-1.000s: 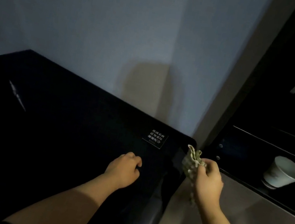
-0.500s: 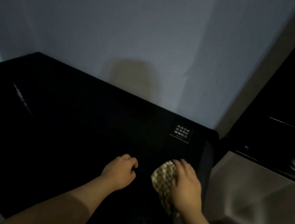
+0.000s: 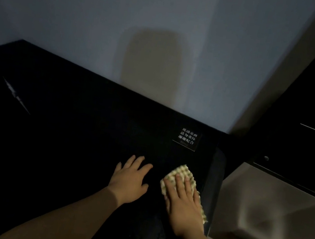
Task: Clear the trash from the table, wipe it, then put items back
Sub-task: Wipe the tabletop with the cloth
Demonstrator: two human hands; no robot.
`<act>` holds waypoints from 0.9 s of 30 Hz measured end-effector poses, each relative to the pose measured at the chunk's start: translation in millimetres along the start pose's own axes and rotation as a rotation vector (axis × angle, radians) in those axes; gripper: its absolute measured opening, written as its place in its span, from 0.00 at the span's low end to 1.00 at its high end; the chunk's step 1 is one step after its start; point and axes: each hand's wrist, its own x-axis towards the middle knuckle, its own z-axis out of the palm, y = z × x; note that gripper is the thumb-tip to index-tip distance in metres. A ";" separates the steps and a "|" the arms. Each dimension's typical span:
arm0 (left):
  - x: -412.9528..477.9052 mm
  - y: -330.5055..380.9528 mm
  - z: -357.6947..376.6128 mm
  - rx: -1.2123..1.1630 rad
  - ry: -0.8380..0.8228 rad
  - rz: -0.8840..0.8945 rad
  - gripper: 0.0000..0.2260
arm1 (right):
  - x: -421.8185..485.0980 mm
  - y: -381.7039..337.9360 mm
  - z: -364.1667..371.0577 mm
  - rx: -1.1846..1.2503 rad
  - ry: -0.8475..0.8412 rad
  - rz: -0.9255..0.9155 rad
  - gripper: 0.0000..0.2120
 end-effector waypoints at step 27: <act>106.7 8.2 -54.4 -0.029 -0.210 -0.055 0.22 | 185.4 115.5 -65.6 0.035 0.211 0.202 0.25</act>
